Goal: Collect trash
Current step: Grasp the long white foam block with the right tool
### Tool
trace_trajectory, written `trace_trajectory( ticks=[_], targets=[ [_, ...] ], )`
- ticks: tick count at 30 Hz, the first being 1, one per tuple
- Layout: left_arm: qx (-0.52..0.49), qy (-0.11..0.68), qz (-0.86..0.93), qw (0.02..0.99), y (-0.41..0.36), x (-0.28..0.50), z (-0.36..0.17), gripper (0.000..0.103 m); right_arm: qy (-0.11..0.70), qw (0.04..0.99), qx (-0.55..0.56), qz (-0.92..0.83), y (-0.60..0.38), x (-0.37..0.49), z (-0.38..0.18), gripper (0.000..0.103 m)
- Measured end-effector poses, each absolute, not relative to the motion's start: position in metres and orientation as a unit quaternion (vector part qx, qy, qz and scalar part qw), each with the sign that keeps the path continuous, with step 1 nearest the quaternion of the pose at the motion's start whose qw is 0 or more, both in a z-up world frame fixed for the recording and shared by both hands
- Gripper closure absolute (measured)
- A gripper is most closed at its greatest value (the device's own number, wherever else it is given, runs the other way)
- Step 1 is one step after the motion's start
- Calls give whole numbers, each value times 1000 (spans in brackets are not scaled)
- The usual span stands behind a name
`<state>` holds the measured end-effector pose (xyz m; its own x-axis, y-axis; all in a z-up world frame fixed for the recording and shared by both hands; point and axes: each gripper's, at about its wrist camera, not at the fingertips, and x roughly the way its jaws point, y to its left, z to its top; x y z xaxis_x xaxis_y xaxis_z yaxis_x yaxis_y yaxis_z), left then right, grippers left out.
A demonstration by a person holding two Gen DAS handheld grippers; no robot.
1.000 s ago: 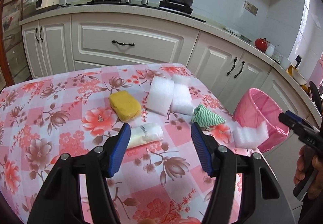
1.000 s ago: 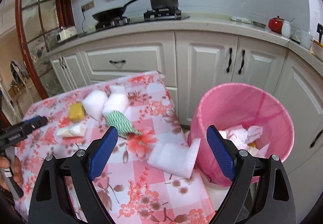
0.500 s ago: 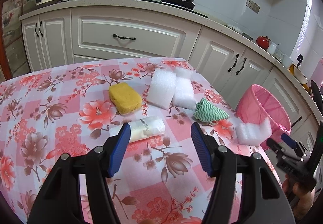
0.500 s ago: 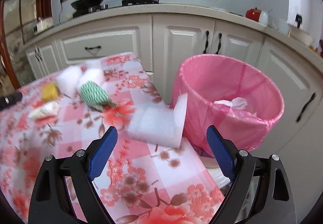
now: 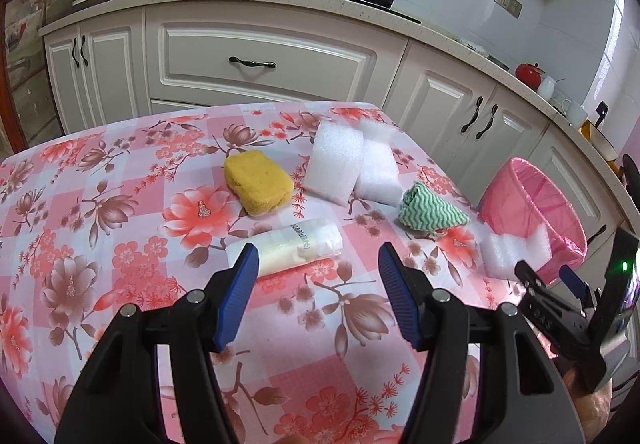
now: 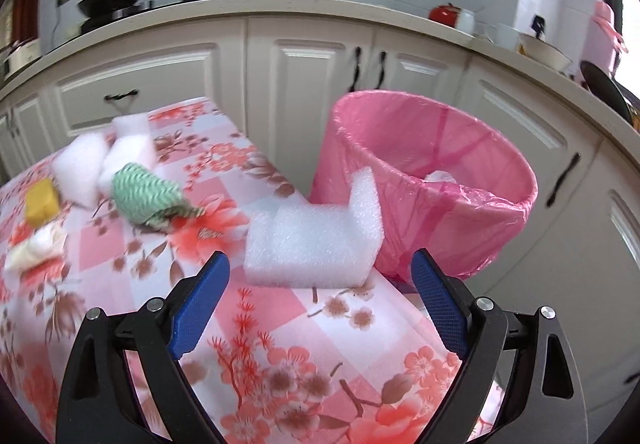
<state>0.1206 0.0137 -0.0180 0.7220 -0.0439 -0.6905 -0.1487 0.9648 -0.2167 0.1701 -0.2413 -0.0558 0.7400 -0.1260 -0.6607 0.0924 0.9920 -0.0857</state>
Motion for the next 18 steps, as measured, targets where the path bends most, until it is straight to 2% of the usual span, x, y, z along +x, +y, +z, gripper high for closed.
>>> trace_trajectory(
  ticks=[3,11,18],
  targets=[
    [-129,374,28,918,13,121,-19,43,361,930,-24,-67,-241,181,-58,14],
    [-130,372,28,919,16,122,-18,43,381,921,-19,-73,-239,204,-66,14],
    [-118,384,18,915,23,131,-24,35,400,913,-27,-73,-230,215,-71,14]
  ],
)
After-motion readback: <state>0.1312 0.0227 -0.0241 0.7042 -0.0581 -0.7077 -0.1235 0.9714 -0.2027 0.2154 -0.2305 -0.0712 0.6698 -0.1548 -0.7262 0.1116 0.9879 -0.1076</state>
